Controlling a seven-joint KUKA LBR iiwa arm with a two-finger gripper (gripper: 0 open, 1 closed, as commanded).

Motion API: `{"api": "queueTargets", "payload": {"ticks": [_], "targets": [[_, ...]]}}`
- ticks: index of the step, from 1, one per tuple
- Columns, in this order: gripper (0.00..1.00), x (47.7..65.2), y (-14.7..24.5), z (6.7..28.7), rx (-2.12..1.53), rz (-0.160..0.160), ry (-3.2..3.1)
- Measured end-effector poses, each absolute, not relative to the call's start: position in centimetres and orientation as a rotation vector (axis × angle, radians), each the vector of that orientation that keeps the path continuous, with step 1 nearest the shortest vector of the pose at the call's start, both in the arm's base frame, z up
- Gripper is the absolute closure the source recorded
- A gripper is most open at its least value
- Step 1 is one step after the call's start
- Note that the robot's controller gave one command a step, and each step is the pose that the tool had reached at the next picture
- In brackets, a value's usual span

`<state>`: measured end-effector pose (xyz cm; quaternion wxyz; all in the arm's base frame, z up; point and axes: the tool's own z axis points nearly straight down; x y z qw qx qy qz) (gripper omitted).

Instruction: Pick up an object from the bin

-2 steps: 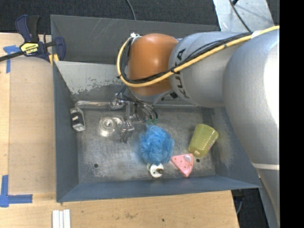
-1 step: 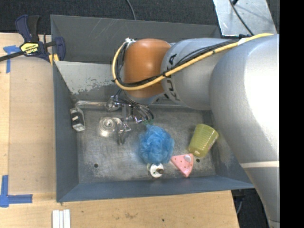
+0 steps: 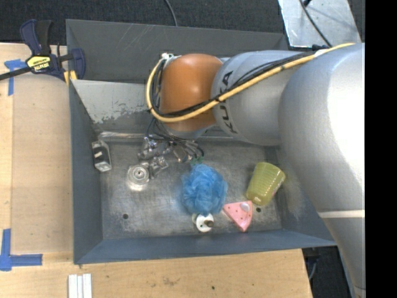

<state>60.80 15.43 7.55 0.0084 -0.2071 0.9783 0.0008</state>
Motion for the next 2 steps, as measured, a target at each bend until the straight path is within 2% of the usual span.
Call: {"api": "queueTargets", "payload": {"ticks": [2], "targets": [[1.00, 60.80, 15.43, 7.68, -0.647, 0.003, 3.058]]}}
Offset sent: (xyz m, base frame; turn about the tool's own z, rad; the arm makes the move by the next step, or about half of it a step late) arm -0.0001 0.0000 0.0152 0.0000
